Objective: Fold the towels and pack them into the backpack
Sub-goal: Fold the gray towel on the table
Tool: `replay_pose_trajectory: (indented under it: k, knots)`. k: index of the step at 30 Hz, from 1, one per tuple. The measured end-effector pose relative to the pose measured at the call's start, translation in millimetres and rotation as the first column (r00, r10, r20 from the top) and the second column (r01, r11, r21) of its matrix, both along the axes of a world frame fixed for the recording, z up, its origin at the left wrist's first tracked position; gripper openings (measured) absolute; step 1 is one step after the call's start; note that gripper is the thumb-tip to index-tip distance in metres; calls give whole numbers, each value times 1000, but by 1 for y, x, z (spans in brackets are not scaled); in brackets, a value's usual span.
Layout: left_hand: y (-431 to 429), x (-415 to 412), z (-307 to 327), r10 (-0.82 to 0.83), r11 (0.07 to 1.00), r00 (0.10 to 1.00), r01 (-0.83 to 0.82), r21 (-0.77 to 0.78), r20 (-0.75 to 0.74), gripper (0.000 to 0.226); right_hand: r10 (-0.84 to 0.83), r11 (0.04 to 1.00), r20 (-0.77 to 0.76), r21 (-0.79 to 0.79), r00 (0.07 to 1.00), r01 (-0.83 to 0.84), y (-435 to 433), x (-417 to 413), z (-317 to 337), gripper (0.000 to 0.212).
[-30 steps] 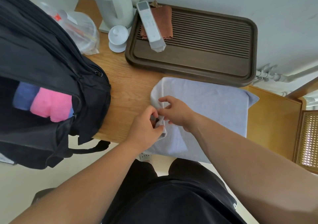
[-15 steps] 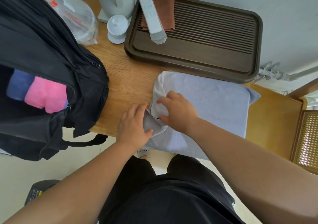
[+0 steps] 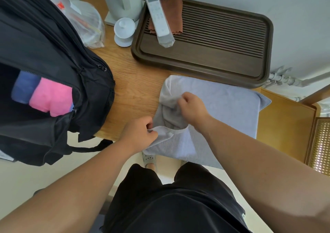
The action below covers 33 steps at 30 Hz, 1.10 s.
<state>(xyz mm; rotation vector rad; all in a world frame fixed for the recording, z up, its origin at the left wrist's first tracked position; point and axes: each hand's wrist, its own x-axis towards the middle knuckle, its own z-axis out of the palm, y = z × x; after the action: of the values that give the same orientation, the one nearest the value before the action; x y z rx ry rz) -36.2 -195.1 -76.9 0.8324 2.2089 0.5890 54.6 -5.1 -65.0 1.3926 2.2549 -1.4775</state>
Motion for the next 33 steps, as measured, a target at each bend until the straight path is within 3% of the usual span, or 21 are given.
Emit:
replay_pose_trajectory:
  k: [2, 4, 9, 16, 22, 25, 29, 33]
  knots:
    - [-5, 0, 8, 62, 998, 992, -64, 8, 113, 26, -272, 934, -16, -245, 962, 260, 5, -9, 16, 20]
    - [-10, -3, 18, 79, 996, 989, -82, 24, 127, 30, -385, 843, -9, -410, 923, 347, 7, -23, 29, 16]
    - [-36, -10, 44, 149, 988, 989, -147, 53, -20, 34, -471, 703, -46, -623, 881, 344, -4, -76, 53, 11]
    - [-68, -22, 70, 179, 984, 955, -171, 57, -234, 40, -449, 658, -132, -718, 884, 227, -35, -143, 64, 19]
    - [-71, -27, 74, 131, 991, 971, -128, 25, -201, 28, -415, 752, -212, -627, 885, 203, -43, -155, 53, 17]
    - [-57, -22, 74, 71, 997, 993, -67, 47, -90, 24, -453, 791, -172, -529, 875, 306, -28, -136, 47, 28]
    - [-30, -7, 66, -63, 998, 992, 61, 20, 106, 18, -459, 823, -110, -427, 882, 375, 2, -96, 34, 21]
    - [-1, 20, 45, -166, 985, 970, 171, -11, 178, 23, -477, 834, -92, -360, 874, 417, 27, -60, 17, 11]
